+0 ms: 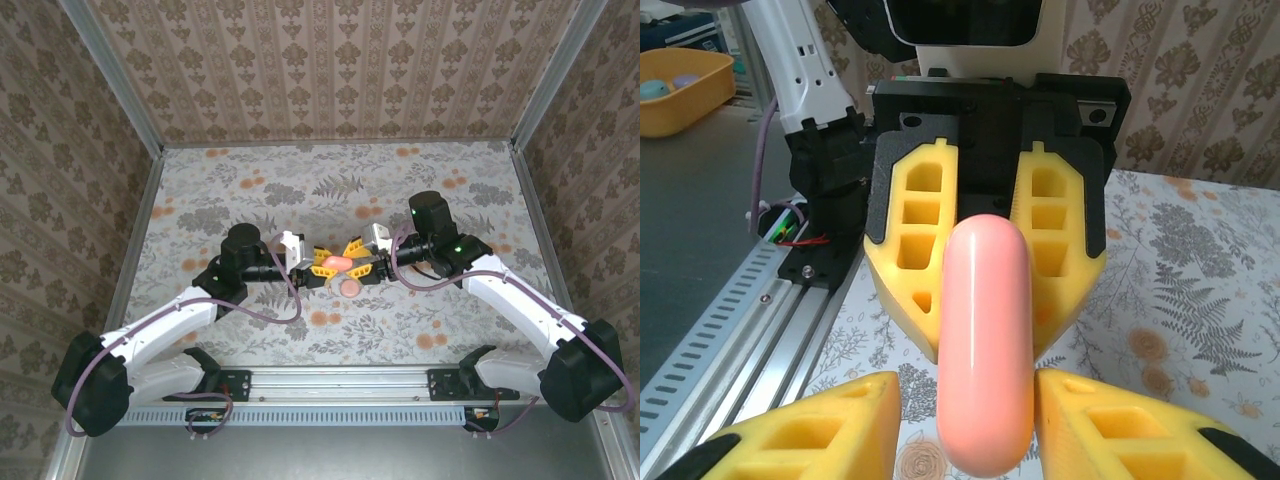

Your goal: Insert wireless bluetooth earbuds into charging case

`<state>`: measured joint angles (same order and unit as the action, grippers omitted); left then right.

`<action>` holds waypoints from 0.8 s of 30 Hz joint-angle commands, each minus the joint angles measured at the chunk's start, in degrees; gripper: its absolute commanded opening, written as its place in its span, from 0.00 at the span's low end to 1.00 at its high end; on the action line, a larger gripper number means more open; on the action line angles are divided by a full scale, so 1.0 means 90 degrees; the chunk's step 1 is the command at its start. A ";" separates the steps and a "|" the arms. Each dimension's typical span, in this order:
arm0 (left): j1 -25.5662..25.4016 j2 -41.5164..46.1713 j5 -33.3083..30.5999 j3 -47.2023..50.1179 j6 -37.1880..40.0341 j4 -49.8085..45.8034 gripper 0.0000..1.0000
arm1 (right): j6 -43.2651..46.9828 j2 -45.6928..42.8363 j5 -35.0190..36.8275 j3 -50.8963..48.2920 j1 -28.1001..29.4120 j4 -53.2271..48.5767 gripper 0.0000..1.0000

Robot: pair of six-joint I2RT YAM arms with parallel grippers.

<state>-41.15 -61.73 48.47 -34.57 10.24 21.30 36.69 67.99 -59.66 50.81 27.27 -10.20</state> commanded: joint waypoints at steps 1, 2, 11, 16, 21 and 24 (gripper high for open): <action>0.0043 0.0109 0.0169 -0.0126 0.0016 0.0155 0.23 | -0.0103 -0.0122 0.0075 0.0146 0.0042 0.0181 0.39; 0.0041 0.0102 0.0161 -0.0134 0.0006 0.0162 0.23 | -0.0118 -0.0116 0.0057 0.0149 0.0042 0.0188 0.39; 0.0041 0.0120 0.0181 -0.0124 0.0001 0.0196 0.23 | -0.0233 -0.0152 0.0071 0.0120 0.0098 0.0281 0.34; 0.0040 0.0104 0.0208 -0.0129 0.0012 0.0207 0.23 | -0.0204 -0.0163 0.0223 0.0138 0.0139 0.0199 0.27; 0.0034 0.0136 0.0187 -0.0103 0.0028 0.0168 0.32 | 0.0077 -0.0214 0.0500 0.0204 0.0146 -0.0090 0.17; 0.0031 0.0177 0.0139 -0.0112 0.0207 -0.0074 0.54 | 0.0596 -0.0259 0.0660 0.0431 0.0149 -0.0671 0.17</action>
<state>-40.86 -61.73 48.86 -34.57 10.59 21.17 37.63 67.11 -55.61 51.51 28.32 -11.49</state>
